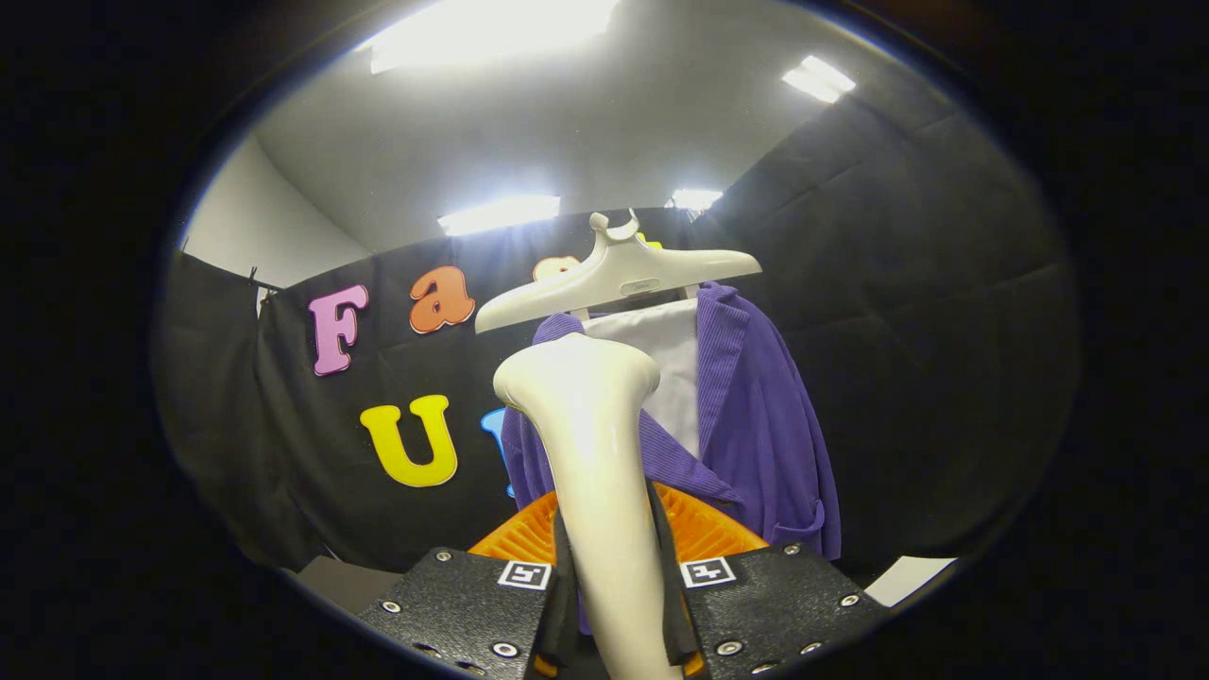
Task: Iron the clothes twice with a garment steamer, once on the left side and once on the right side.
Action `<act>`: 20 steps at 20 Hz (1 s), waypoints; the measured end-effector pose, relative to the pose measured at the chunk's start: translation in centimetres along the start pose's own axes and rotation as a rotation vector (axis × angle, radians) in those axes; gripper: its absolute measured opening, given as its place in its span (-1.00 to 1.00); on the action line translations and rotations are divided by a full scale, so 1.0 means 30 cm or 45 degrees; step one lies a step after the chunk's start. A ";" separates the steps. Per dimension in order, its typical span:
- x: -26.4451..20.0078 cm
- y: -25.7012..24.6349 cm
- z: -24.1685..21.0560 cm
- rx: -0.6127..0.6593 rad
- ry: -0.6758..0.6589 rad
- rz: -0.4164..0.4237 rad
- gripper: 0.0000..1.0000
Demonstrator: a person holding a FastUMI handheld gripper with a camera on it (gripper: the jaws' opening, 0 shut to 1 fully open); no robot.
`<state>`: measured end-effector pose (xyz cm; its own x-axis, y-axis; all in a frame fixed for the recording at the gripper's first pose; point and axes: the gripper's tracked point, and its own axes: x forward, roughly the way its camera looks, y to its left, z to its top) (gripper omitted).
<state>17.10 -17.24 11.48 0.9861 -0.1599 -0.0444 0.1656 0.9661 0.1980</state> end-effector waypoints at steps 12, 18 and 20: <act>0.147 -0.039 -0.265 -0.072 0.103 -0.007 -0.29; 0.138 -0.122 -0.466 -0.088 0.232 -0.046 -0.29; 0.124 -0.151 -0.526 -0.099 0.263 -0.049 -0.29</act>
<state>19.85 -19.03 -5.03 0.9546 -0.1596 -0.2514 0.1935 0.9742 0.1165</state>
